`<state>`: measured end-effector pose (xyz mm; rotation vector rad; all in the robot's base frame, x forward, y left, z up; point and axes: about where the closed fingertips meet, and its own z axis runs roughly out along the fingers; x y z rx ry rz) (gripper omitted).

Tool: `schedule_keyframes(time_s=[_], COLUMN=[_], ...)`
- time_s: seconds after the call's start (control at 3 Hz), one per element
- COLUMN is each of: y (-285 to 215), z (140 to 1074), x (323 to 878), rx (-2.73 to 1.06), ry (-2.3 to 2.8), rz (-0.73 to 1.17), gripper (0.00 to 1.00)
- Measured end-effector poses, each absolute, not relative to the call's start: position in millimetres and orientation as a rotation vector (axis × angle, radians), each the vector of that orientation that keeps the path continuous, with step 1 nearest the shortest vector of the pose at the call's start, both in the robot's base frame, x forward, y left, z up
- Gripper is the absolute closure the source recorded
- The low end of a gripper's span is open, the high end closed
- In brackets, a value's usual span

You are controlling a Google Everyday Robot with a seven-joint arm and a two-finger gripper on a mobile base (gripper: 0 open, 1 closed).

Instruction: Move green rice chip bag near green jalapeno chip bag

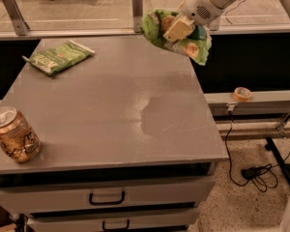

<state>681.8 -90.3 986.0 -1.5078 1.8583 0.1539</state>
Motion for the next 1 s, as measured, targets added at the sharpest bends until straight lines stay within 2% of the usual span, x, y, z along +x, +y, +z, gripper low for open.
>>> schedule_keyframes(time_s=[0.33, 1.0], y=[-80.7, -23.1], z=[978.1, 956.3], x=[683.4, 682.7], rx=[-1.537, -1.686], ry=[1.842, 1.711], rz=[0.184, 0.299], gripper=[1.0, 1.0])
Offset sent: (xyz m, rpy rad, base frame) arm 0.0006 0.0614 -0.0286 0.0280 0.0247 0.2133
